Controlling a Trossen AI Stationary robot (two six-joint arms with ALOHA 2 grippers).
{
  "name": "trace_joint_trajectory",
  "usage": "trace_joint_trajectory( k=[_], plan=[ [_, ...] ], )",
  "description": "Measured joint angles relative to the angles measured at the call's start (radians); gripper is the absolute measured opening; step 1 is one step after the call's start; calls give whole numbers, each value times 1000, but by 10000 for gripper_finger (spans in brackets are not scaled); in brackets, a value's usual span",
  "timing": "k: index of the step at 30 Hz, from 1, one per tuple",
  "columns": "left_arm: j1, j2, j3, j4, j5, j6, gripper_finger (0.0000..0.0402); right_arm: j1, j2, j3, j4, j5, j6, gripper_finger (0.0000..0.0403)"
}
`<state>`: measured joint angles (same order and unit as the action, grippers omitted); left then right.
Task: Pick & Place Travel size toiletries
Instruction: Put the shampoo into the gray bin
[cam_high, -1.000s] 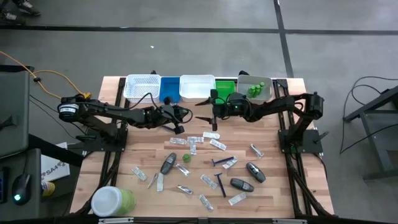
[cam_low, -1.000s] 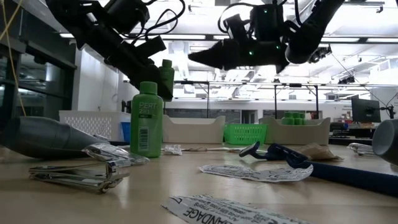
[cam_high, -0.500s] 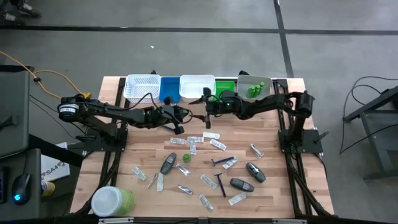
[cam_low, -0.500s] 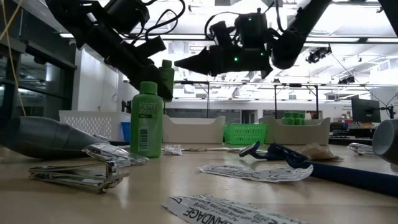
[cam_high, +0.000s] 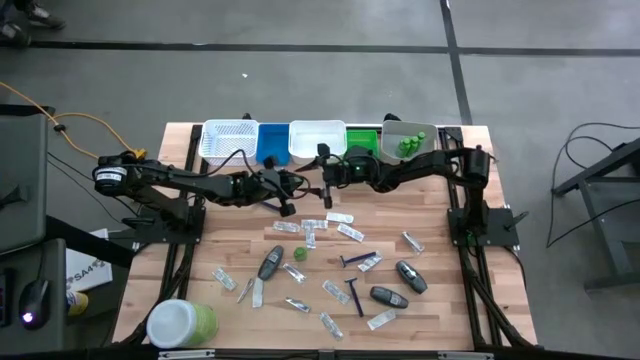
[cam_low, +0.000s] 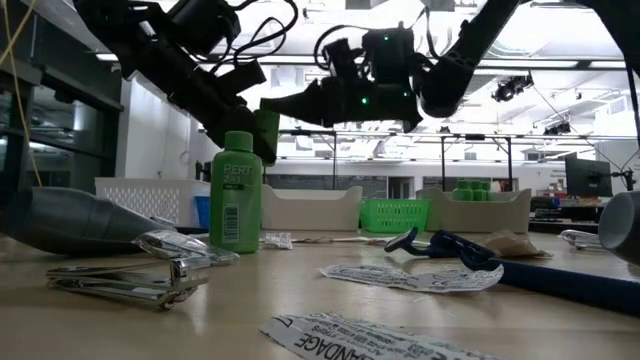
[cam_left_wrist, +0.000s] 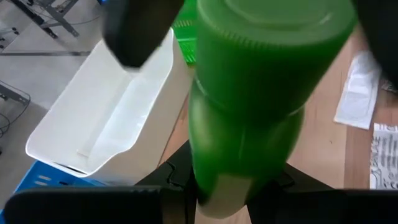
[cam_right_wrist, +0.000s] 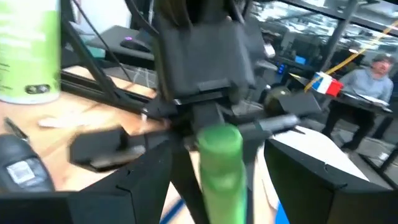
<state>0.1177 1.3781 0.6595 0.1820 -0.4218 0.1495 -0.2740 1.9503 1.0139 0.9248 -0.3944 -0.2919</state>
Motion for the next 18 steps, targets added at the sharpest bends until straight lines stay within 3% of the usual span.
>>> trace_joint_trajectory(
  k=[10,18],
  plan=[
    [0,0,0,2,28,1,86,1,6,22,-16,0,0,243],
    [0,0,0,38,65,3,86,9,19,22,-21,-4,-6,191]
  ],
)
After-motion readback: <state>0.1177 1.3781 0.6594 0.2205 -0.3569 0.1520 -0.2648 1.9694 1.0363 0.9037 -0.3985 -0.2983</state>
